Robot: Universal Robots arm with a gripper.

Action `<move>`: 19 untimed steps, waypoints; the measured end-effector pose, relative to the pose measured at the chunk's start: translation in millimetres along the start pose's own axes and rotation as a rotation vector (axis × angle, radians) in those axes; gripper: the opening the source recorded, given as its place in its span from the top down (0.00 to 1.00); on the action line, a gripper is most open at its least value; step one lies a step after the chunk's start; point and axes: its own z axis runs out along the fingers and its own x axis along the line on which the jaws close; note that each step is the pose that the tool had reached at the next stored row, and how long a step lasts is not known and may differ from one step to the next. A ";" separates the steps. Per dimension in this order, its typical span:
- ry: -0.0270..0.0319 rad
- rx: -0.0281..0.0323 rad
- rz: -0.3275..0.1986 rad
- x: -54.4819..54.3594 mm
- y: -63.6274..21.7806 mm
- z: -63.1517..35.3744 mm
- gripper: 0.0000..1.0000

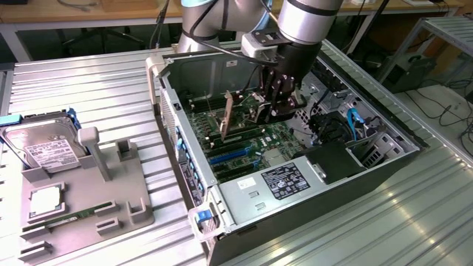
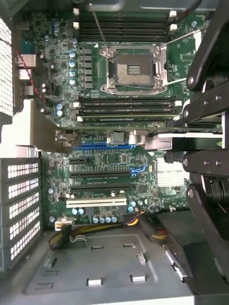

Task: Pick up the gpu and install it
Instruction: 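Insert the gpu into the slot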

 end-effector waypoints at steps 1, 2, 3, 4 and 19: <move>0.0002 0.0000 0.000 0.0 0.0 0.4 0.73; 0.0003 0.0000 0.000 0.0 0.1 0.6 0.73; 0.0001 0.0000 0.000 0.0 0.3 1.1 0.73; 0.0001 -0.0001 0.000 0.1 1.7 2.0 0.73; -0.0019 0.0186 -0.051 0.5 48.5 27.7 0.73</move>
